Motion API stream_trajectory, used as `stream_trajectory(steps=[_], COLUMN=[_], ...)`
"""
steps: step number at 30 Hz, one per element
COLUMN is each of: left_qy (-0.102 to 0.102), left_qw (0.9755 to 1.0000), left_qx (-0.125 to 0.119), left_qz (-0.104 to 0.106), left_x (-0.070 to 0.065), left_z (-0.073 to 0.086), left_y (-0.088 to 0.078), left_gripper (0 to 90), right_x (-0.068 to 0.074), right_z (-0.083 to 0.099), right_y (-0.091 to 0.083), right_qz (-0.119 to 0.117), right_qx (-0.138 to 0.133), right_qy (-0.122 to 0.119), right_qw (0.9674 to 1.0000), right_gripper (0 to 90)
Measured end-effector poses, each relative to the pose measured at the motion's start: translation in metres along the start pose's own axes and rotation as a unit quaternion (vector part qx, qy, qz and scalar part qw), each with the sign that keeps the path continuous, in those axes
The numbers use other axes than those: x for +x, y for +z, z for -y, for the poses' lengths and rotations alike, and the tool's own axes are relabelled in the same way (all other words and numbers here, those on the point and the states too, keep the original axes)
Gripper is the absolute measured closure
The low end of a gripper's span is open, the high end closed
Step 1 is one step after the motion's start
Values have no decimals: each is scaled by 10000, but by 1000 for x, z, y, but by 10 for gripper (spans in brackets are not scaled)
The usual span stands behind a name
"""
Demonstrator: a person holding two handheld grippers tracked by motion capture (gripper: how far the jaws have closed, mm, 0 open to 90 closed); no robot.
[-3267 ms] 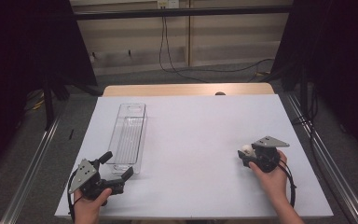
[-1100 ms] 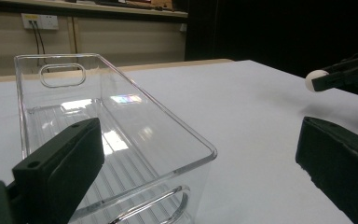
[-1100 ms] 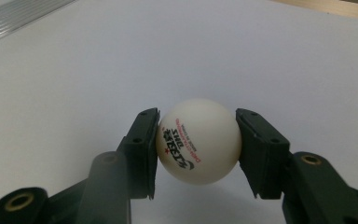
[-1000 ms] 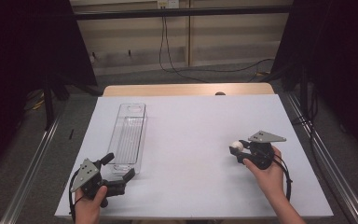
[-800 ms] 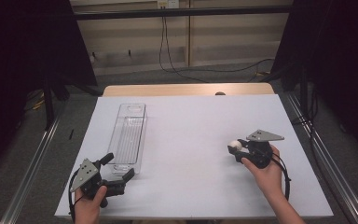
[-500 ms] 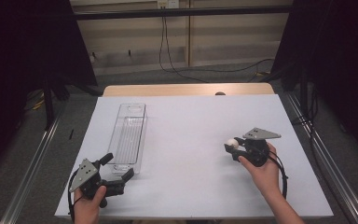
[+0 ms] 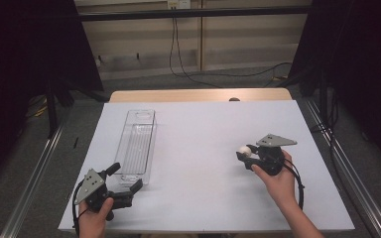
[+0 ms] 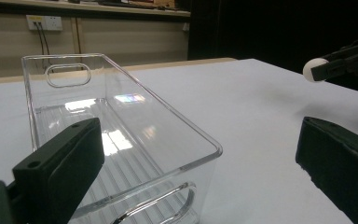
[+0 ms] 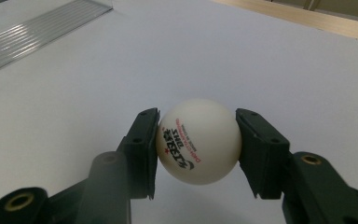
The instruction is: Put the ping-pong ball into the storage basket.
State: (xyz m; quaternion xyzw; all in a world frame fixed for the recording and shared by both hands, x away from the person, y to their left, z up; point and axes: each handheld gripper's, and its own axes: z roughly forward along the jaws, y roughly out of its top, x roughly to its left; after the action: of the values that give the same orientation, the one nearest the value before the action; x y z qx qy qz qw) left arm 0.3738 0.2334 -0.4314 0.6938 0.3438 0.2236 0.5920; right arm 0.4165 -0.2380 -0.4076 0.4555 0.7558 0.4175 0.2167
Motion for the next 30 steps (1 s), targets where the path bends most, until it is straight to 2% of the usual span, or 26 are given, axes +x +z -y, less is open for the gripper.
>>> stream_trajectory(steps=[9, 10, 11, 13, 14, 15, 21, 30], left_qy=[92, 16, 84, 76, 174, 13, 148, 116], left_qw=[9999, 10000, 9999, 9999, 9998, 9999, 9999, 9999], left_qx=[-1, -51, -49, -86, -24, -113, -45, -21], left_qz=[-52, -69, -65, -64, -50, -67, -75, -27], left_x=[0, -1, -1, -2, 0, -3, 0, 0], left_z=[0, 0, -1, 0, -1, 0, 0, 0], left_y=[-1, -1, -1, -1, -2, 0, -1, -1], left_gripper=[13, 13, 12, 12, 12, 12, 12, 12], right_x=[3, 4, 4, 4, 3, 4, 6, 10], right_z=[-7, -7, -7, -8, -8, -8, -9, -15], right_y=[2, 2, 3, 3, 3, 4, 6, 10], right_qz=[-79, -73, -70, -73, -81, -77, -92, -127], right_qx=[-22, -28, -29, -22, -15, -17, -1, 38], right_qy=[-44, -22, -38, -48, -62, -56, -52, -135], right_qw=[10000, 10000, 10000, 10000, 9999, 10000, 9999, 9998], right_gripper=[514, 514, 514, 514, 514, 514, 514, 514])
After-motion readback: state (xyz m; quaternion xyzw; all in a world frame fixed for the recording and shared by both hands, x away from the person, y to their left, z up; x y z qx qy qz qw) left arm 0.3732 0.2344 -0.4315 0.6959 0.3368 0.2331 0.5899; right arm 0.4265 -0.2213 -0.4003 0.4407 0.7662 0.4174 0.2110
